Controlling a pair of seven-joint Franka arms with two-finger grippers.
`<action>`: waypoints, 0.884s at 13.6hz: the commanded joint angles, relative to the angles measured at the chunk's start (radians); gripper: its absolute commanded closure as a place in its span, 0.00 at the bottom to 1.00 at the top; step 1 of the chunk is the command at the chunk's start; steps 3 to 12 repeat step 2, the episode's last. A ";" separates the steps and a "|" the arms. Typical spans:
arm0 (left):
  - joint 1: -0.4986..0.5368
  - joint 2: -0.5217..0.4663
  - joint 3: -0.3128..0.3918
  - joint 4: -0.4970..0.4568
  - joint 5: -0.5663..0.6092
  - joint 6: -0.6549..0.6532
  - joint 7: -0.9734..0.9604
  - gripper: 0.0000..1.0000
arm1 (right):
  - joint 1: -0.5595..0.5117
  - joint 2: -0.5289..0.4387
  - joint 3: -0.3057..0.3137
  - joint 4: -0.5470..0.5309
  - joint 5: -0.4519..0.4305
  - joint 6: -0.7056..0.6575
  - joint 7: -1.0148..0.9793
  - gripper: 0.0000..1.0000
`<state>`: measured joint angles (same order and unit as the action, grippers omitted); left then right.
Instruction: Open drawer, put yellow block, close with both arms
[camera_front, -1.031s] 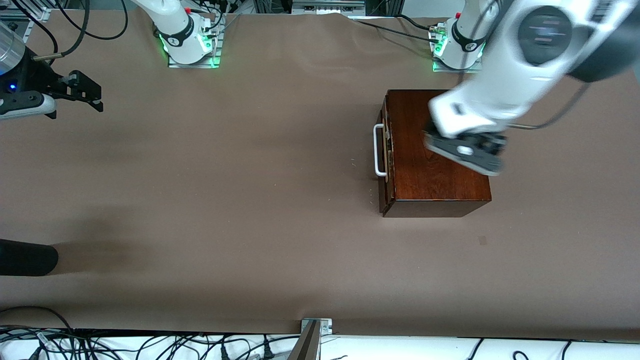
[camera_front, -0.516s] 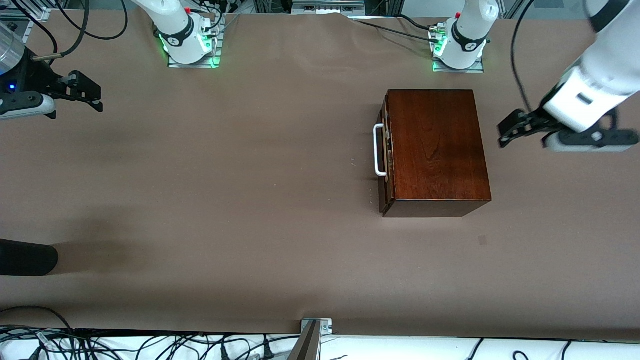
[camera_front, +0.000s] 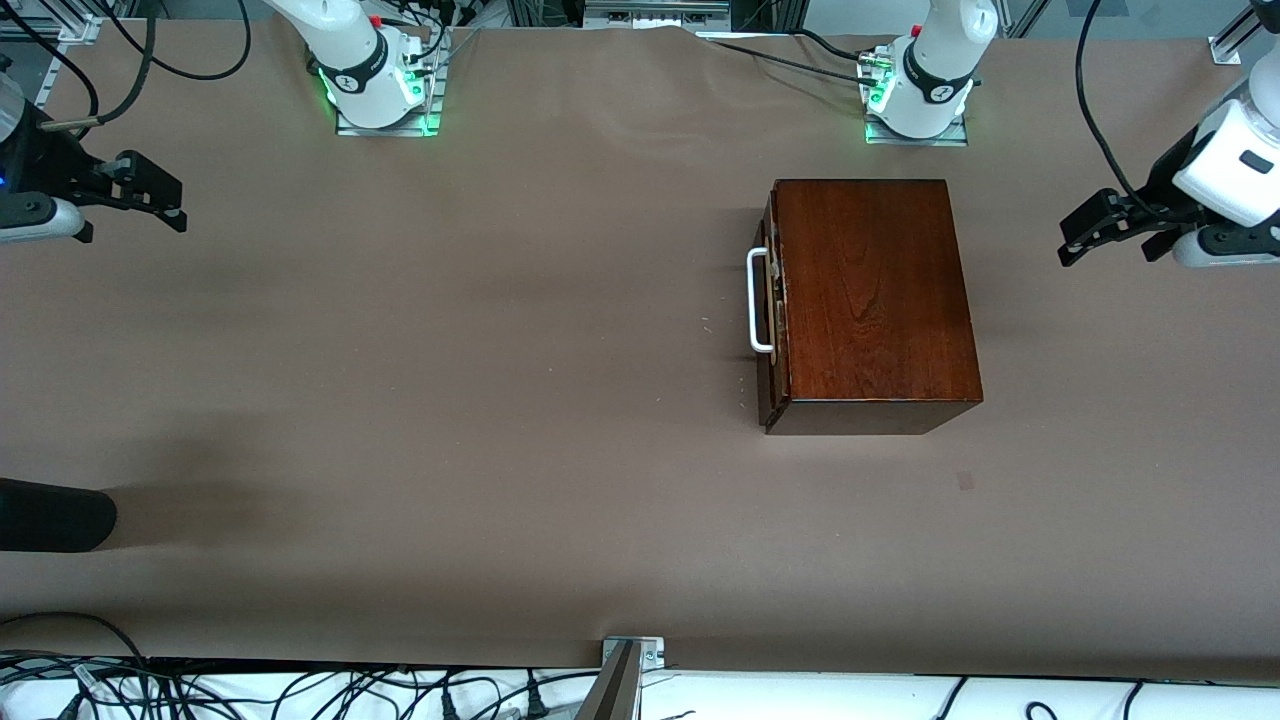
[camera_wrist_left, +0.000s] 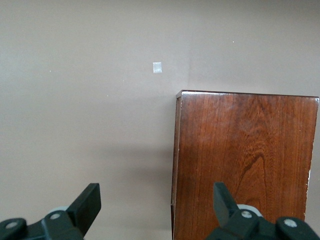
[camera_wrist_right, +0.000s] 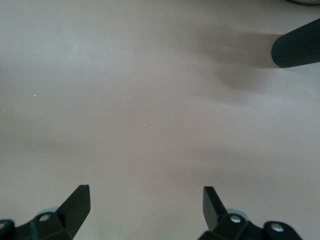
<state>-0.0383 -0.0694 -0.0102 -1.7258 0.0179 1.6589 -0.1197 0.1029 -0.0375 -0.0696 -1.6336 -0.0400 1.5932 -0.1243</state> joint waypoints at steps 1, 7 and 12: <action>0.005 -0.018 -0.007 -0.021 -0.018 0.002 0.029 0.00 | -0.064 0.010 0.063 0.023 -0.001 -0.004 -0.003 0.00; 0.005 -0.018 -0.008 -0.021 -0.021 -0.001 0.031 0.00 | -0.065 0.011 0.063 0.023 -0.004 -0.002 -0.003 0.00; 0.005 -0.018 -0.008 -0.021 -0.021 -0.001 0.031 0.00 | -0.065 0.011 0.063 0.023 -0.004 -0.002 -0.003 0.00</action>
